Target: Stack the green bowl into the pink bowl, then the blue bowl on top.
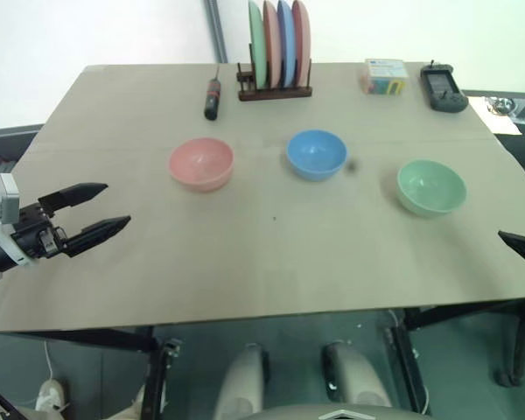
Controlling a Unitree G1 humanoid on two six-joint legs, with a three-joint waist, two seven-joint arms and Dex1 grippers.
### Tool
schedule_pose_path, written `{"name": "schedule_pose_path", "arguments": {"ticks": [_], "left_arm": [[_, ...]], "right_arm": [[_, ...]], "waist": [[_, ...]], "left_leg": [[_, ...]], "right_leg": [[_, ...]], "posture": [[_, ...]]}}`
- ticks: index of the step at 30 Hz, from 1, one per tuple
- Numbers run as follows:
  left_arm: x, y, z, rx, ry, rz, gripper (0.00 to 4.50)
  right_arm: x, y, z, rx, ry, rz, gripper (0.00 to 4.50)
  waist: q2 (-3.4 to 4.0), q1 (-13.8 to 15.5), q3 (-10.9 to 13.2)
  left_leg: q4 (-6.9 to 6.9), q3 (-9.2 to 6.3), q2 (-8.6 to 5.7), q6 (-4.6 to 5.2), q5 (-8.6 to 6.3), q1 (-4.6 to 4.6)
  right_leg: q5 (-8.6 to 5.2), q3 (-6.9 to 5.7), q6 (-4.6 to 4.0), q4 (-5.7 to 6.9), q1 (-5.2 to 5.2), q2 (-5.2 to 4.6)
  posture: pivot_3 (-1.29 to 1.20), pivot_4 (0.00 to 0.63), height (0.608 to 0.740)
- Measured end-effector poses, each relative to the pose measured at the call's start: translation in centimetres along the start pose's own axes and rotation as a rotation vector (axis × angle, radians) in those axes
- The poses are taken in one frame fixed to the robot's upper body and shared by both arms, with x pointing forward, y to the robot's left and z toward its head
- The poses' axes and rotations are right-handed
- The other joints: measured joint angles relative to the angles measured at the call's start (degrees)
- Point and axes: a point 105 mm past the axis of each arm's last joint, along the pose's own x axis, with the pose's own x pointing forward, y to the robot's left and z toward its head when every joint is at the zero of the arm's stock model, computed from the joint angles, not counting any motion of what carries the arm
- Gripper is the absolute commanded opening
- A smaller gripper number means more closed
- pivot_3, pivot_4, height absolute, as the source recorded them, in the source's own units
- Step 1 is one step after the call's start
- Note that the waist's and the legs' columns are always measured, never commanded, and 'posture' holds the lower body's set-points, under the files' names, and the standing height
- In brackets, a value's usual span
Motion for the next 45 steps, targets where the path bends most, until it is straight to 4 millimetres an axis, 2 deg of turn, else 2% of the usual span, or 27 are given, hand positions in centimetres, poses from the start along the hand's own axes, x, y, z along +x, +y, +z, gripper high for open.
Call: {"name": "schedule_pose_path", "arguments": {"ticks": [2, 8, 13, 15, 17, 22, 27, 28, 29, 31, 34, 38, 41, 44, 45], "left_arm": [[0.0, 0.0, 0.0, 0.000, 0.000, -0.001, 4.50], [1.9, -0.3, -0.3, -0.032, -0.006, -0.053, 4.50], [2.7, -0.4, -0.2, -0.052, -0.030, -0.059, 4.50], [3.3, -0.5, -0.1, -0.060, -0.063, -0.058, 4.50], [3.8, -0.8, -0.3, -0.066, -0.079, -0.063, 4.50], [4.5, -1.4, -0.8, -0.067, -0.103, -0.037, 4.50], [5.5, -1.1, -0.9, 0.020, -0.026, 0.119, 4.50], [5.6, -1.0, -0.9, 0.035, -0.009, 0.139, 4.50], [6.2, -0.3, -1.0, 0.121, 0.110, 0.245, 4.50], [7.4, 0.5, -0.6, 0.194, 0.233, 0.339, 4.50], [9.1, 1.5, 1.1, 0.322, 0.369, 0.410, 4.50], [12.4, 0.3, 1.1, 0.441, 0.474, 0.293, 4.50], [14.8, -0.6, -1.1, 0.478, 0.575, 0.188, 4.50], [16.1, -1.2, -2.4, 0.499, 0.638, 0.109, 4.50], [16.4, -1.3, -2.6, 0.506, 0.652, 0.095, 4.10]], "right_arm": [[0.0, 0.0, 0.0, 0.000, 0.000, -0.001, 4.39], [1.3, 0.2, 0.8, -0.013, -0.028, -0.009, 4.39], [3.4, 0.5, 1.1, -0.009, -0.067, -0.002, 4.39], [5.5, 1.0, 1.7, -0.010, -0.099, 0.016, 4.39], [7.5, 2.3, 2.2, -0.029, -0.106, 0.076, 4.39], [14.7, 6.9, 3.9, -0.239, -0.119, 0.202, 4.39], [18.4, 10.1, 5.0, -0.237, -0.204, 0.310, 4.39], [18.5, 10.3, 5.1, -0.229, -0.216, 0.326, 4.39], [18.8, 11.7, 5.8, -0.163, -0.303, 0.415, 4.39], [18.6, 13.2, 6.6, -0.099, -0.379, 0.509, 4.39], [18.2, 13.6, 7.0, -0.089, -0.405, 0.545, 4.39], [18.0, 13.7, 6.7, -0.087, -0.400, 0.536, 4.39], [17.9, 13.6, 6.2, -0.080, -0.388, 0.509, 4.39], [17.7, 13.5, 6.1, -0.080, -0.383, 0.481, 4.39], [17.7, 13.5, 6.1, -0.083, -0.383, 0.476, 4.50]], "waist": [[0.00, 0.00, 0.00], [-0.01, 0.06, 0.00], [-0.01, -0.15, 0.00], [-0.01, -0.32, 0.00], [-0.01, -0.32, 0.00], [0.00, -0.41, 0.02], [-0.16, 0.47, 0.04], [-0.18, 0.57, 0.05], [-0.29, 0.86, 0.08], [-0.31, 1.39, 0.11], [-0.33, 1.52, 0.12], [-0.31, 1.27, 0.13], [-0.29, 1.07, 0.14], [-0.30, 0.95, 0.17], [-0.30, 0.96, 0.17]], "left_leg": [[0.00, 0.00, 0.00, 0.00, 0.00, 0.00], [0.02, -0.01, 0.00, 0.00, 0.00, 0.02], [0.03, -0.01, 0.00, 0.00, 0.00, 0.05], [0.08, 0.01, 0.00, 0.01, 0.01, 0.07], [0.10, -0.01, 0.00, 0.01, 0.01, 0.09], [0.15, 0.03, 0.01, 0.01, 0.01, -0.01], [0.16, -0.11, -0.04, 0.00, 0.01, -0.14], [0.16, -0.11, -0.05, 0.00, 0.01, -0.15], [0.16, -0.15, -0.05, 0.00, 0.01, -0.14], [0.20, -0.20, -0.06, 0.01, 0.01, -0.14], [0.27, -0.22, -0.06, 0.00, 0.01, -0.03], [0.22, -0.19, -0.05, 0.00, 0.01, 0.01], [0.20, -0.19, -0.03, 0.00, 0.01, -0.05], [0.19, -0.20, -0.02, 0.00, 0.01, -0.10], [0.20, -0.20, -0.02, 0.00, 0.01, -0.10]], "right_leg": [[0.00, 0.00, 0.00, 0.00, 0.00, 0.00], [0.01, 0.00, 0.01, 0.02, 0.05, 0.01], [0.02, 0.00, 0.01, 0.03, 0.06, 0.02], [0.02, 0.02, 0.01, 0.14, 0.05, 0.03], [0.01, 0.04, 0.01, 0.27, 0.02, 0.05], [0.08, 0.09, -0.12, 0.49, -0.18, 0.08], [0.20, 0.04, -0.15, 0.44, -0.17, 0.08], [0.20, 0.04, -0.15, 0.44, -0.17, 0.08], [0.28, 0.01, -0.02, 0.42, -0.14, 0.08], [0.29, -0.03, -0.01, 0.50, -0.13, 0.09], [0.28, -0.09, 0.00, 0.51, -0.01, 0.09], [0.26, -0.08, -0.04, 0.52, -0.02, 0.12], [0.28, -0.05, -0.03, 0.55, -0.12, 0.20], [0.28, -0.03, -0.03, 0.58, -0.17, 0.21], [0.28, -0.03, -0.03, 0.58, -0.17, 0.21]], "posture": [[0.00, 0.150, 0.740], [0.00, 0.150, 0.740], [0.00, 0.150, 0.740], [0.00, 0.150, 0.740], [0.00, 0.150, 0.740], [0.00, 0.150, 0.740], [0.00, 0.150, 0.740], [0.00, 0.150, 0.740], [0.00, 0.150, 0.740], [0.00, 0.150, 0.740], [0.00, 0.150, 0.740], [0.00, 0.150, 0.740], [0.00, 0.150, 0.740], [0.00, 0.150, 0.740], [0.00, 0.150, 0.740]]}}
